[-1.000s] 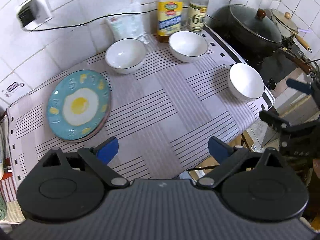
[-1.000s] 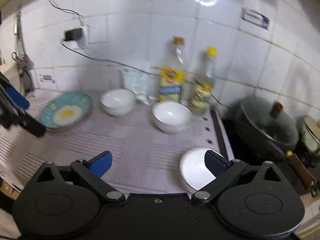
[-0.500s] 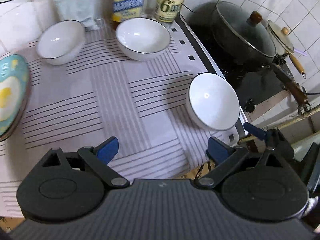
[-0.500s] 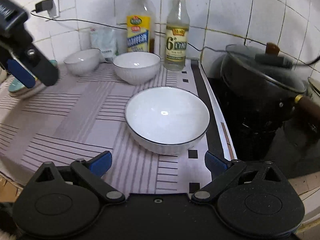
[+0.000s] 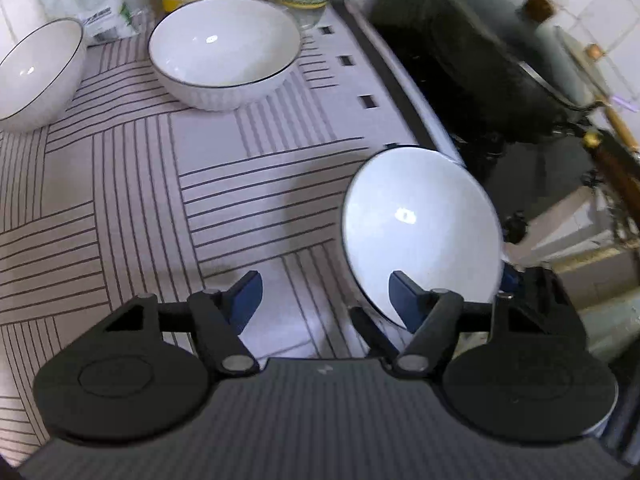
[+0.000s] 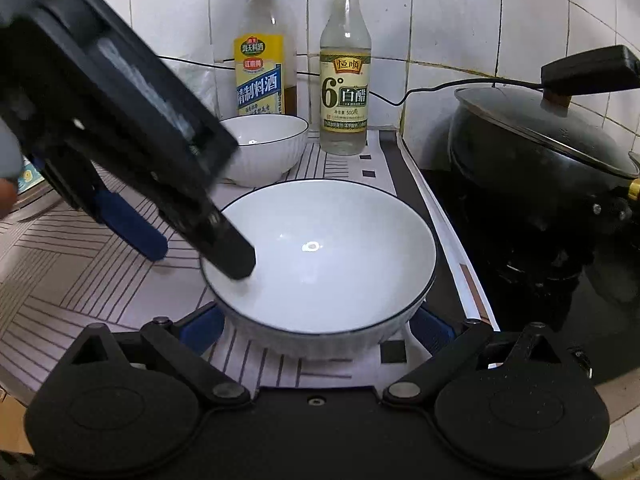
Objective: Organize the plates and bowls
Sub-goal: 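Move both grippers to the white bowl near the stove and pinch its rim, then lift the white bowl with both grippers and set it down beside the plate stack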
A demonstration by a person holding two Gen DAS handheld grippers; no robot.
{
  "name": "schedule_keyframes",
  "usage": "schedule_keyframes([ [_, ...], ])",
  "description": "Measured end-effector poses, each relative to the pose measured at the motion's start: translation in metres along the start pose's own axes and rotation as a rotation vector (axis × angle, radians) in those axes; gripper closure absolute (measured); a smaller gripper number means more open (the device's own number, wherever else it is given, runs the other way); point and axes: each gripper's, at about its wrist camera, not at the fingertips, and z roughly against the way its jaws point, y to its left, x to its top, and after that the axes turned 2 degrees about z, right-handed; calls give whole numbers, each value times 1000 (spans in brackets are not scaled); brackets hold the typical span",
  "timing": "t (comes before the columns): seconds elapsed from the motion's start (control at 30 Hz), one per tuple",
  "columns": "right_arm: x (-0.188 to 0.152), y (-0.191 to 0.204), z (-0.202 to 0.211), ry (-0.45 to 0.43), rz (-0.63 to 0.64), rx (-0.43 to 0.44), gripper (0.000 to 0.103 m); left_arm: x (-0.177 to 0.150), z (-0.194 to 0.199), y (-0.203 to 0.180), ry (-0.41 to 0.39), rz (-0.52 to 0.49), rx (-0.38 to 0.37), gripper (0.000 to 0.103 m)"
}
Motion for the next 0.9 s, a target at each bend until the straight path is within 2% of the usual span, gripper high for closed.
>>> schedule_keyframes([
  [0.07,0,-1,-4,2,12,9,3,3,-5,3,-1,28,-1,36],
  [0.13,0,-2,-6,0,17,15,3,5,-9,5,17,36,-5,51],
  [0.23,-1,-2,-9,-8,23,17,3,7,-13,8,21,47,-38,60],
  [0.37,-2,-2,-9,-9,17,21,2,6,-14,8,-1,58,-45,66],
  [0.43,-2,-1,-9,-12,26,19,3,6,-15,7,-1,62,-62,72],
  [0.5,-3,0,-8,-17,30,19,3,5,-14,5,5,61,-79,83],
  [0.57,-2,0,-8,-17,23,17,3,5,-13,2,15,48,-116,88],
  [0.67,-1,-3,-8,-7,-14,35,3,2,-8,-2,4,11,-105,89],
  [0.9,0,15,0,-19,39,50,3,-6,5,10,18,8,-89,89],
])
